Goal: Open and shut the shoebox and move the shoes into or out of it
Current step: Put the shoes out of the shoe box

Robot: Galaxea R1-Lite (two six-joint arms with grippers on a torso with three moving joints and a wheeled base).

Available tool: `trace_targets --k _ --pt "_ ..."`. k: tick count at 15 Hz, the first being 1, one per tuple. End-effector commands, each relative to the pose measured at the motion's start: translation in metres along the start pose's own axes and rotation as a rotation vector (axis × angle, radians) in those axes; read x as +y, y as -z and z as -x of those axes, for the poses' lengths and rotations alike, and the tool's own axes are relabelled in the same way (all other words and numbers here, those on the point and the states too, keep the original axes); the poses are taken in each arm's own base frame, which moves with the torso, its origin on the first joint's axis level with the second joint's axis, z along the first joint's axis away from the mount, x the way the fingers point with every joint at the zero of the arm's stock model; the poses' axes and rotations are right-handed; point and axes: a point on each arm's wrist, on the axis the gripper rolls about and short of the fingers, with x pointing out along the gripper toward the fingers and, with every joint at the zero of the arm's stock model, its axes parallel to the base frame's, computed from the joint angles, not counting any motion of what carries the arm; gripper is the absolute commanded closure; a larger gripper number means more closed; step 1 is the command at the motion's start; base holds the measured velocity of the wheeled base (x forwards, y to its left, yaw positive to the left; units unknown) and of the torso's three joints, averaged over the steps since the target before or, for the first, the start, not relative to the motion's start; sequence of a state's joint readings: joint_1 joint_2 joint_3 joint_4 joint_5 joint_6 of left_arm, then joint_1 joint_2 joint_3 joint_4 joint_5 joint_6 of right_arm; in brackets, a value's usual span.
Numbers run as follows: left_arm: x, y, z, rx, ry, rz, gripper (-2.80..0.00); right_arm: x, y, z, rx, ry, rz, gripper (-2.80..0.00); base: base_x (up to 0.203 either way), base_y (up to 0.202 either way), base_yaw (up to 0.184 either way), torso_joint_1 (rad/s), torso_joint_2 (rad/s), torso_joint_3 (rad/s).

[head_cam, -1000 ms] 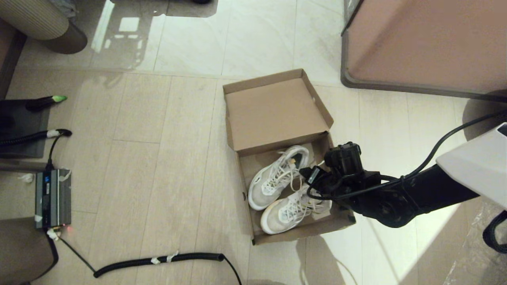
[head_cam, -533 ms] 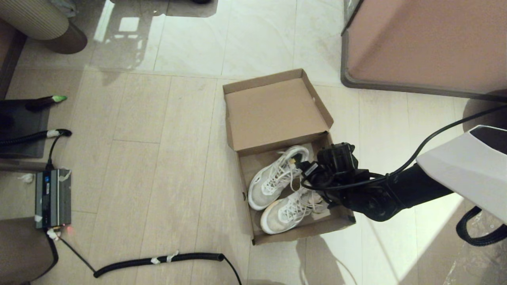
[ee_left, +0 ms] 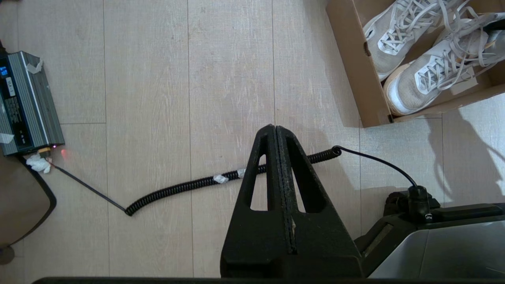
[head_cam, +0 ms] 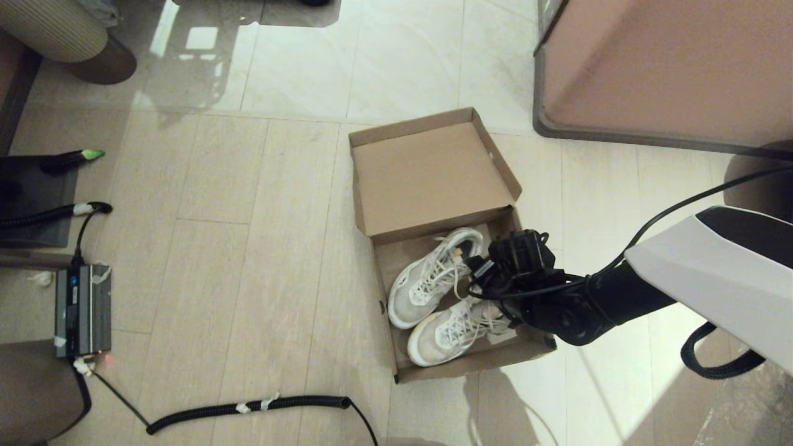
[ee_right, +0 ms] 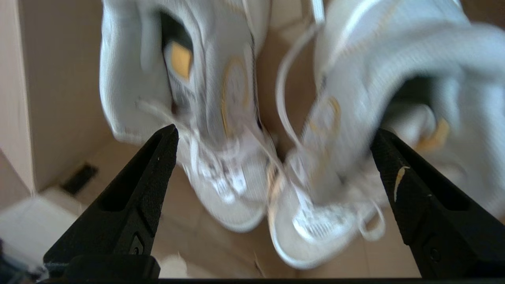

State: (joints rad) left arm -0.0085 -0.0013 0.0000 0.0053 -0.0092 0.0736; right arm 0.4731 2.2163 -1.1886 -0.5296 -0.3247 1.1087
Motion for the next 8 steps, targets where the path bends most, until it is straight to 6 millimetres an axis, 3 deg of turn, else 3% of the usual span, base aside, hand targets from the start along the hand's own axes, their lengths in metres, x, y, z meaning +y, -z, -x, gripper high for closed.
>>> trace_targets --k 1,5,8 --pt "0.000 0.000 0.000 -0.001 0.001 0.001 0.00 -0.005 0.001 -0.021 -0.015 0.011 -0.014 -2.80 0.000 0.000 0.000 0.000 0.00 0.000" --pt "0.000 0.000 0.000 -0.001 0.000 0.000 0.00 -0.007 -0.003 -0.050 -0.047 0.004 -0.032 -2.80 0.000 0.000 0.000 0.000 0.00 0.000" --pt "0.000 0.000 0.000 -0.001 -0.001 0.000 0.00 -0.006 -0.006 -0.061 -0.063 -0.004 -0.040 -2.80 0.000 0.000 0.000 0.000 0.00 0.000"
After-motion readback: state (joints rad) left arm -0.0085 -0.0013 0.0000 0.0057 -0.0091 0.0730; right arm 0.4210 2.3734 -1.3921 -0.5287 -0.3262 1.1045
